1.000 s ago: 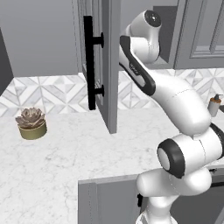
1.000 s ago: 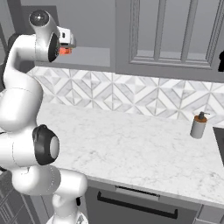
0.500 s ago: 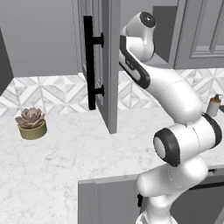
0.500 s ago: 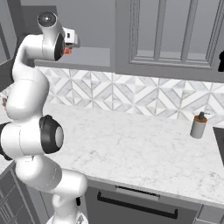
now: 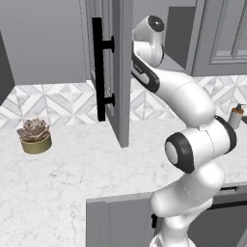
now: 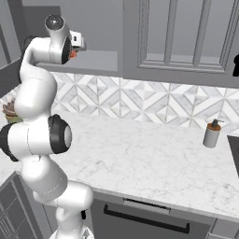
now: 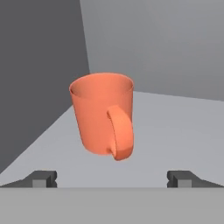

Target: Gather all objects into one cabinet and sort the glasses and bowls to opposite sides.

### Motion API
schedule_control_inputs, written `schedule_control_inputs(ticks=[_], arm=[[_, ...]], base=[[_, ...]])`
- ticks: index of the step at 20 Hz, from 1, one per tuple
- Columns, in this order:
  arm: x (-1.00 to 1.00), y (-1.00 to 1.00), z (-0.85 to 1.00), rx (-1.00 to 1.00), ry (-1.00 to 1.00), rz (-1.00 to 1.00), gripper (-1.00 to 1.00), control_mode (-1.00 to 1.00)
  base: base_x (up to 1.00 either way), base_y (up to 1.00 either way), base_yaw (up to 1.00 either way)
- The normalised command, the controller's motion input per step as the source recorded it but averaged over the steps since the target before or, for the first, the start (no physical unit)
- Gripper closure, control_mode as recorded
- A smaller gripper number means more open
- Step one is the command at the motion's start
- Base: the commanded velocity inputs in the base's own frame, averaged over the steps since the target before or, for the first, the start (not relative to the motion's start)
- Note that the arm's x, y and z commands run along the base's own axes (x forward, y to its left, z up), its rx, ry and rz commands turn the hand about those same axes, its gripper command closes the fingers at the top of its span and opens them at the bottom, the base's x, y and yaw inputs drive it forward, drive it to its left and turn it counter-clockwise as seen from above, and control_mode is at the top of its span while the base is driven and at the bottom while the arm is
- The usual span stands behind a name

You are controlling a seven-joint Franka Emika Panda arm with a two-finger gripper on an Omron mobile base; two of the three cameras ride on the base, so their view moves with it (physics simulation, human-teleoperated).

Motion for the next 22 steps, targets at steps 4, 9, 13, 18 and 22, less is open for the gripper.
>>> schedule_control_inputs(ticks=[4, 9, 13, 18, 22], arm=[[0.34, 0.04, -0.04, 0.00, 0.00, 0.01, -1.00, -1.00], [0.31, 0.00, 0.00, 0.00, 0.00, 0.00, -1.00, -1.00], [0.27, 0.00, -0.03, 0.00, 0.01, 0.00, -1.00, -1.00], [0.18, 0.00, -0.03, 0.00, 0.01, 0.00, -1.00, -1.00], [0.04, 0.00, 0.00, 0.00, 0.00, 0.00, -1.00, -1.00]], base=[[0.00, 0.00, 0.00], [0.00, 0.00, 0.00], [0.00, 0.00, 0.00], [0.00, 0.00, 0.00], [0.00, 0.00, 0.00]])
